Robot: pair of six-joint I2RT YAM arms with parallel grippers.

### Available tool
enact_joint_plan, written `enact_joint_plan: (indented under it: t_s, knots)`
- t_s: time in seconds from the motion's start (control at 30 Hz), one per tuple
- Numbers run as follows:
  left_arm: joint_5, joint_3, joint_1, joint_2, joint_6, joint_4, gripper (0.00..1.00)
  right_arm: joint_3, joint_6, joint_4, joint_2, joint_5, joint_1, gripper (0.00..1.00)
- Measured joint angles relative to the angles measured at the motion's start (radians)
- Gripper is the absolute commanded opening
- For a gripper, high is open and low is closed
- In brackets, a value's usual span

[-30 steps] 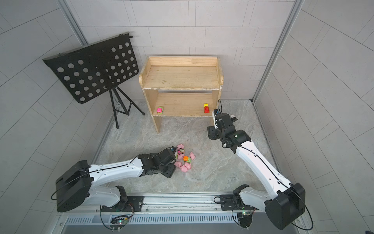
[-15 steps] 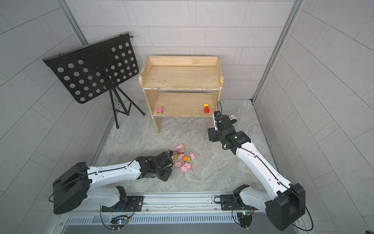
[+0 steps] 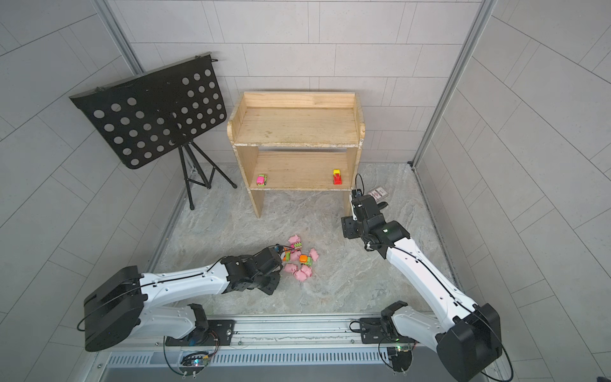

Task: Organize plastic toys on shelves
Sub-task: Pick up the plastic toy at the center of the board, then place the plastic toy on the shelf.

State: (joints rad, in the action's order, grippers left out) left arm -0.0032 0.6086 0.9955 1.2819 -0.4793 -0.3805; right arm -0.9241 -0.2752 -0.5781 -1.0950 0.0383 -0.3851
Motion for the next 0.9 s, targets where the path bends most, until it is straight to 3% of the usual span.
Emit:
enact_joint_plan:
  t_s: [0.2, 0.4, 0.67, 0.9]
  knots:
    - [-0.07, 0.04, -0.001, -0.114, 0.007, -0.041, 0.24, 0.092, -0.029, 0.036, 0.028, -0.021, 0.0, 0.73]
    - [-0.093, 0.166, -0.056, -0.124, 0.044, -0.064, 0.24, 0.174, -0.061, 0.084, 0.039, -0.066, 0.0, 0.73]
    - [-0.065, 0.361, -0.185, -0.058, 0.089, -0.098, 0.25, 0.236, -0.077, 0.143, 0.042, -0.111, 0.0, 0.73]
    - [-0.077, 0.558, -0.243, 0.026, 0.118, -0.12, 0.24, 0.262, -0.088, 0.167, 0.042, -0.124, 0.0, 0.73]
